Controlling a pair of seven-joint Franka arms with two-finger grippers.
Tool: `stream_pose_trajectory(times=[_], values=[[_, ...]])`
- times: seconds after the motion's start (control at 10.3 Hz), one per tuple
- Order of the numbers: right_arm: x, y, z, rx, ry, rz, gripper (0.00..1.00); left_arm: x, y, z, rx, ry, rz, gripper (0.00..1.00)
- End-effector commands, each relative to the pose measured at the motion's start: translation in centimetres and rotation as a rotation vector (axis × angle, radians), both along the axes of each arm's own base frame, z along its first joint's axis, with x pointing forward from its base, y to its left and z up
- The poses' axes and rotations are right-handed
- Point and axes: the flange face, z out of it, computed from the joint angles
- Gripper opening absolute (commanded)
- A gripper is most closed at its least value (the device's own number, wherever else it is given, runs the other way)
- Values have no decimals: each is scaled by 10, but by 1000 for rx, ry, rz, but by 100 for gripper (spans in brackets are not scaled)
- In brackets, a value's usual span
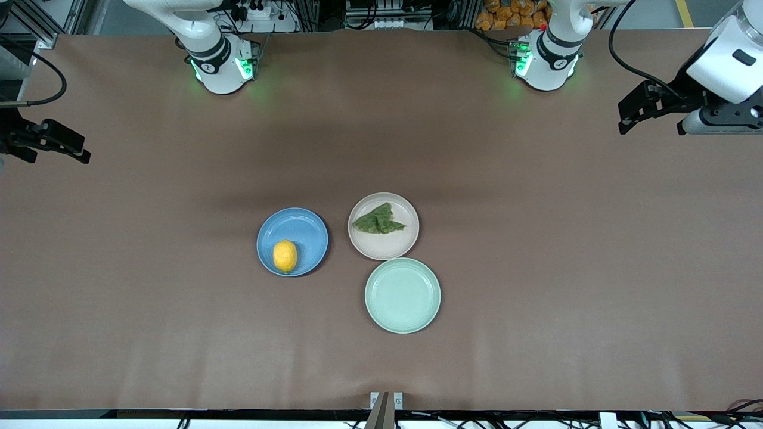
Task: Pick lemon and lettuce from blue and beige plates
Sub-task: 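Move the right gripper toward the lemon while the left gripper approaches the lettuce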
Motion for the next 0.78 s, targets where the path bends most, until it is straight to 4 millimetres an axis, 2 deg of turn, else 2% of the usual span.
stream_pose_trajectory(times=[0.0, 0.39, 0.68], values=[[0, 0, 2, 11, 6, -7, 100, -4, -1, 6, -8, -13, 13, 100], [1, 1, 0, 11, 11, -7, 100, 0, -1, 1, -4, -3, 12, 100], [1, 2, -2, 9, 14, -5, 100, 9, -19, -22, -31, 17, -27, 100]])
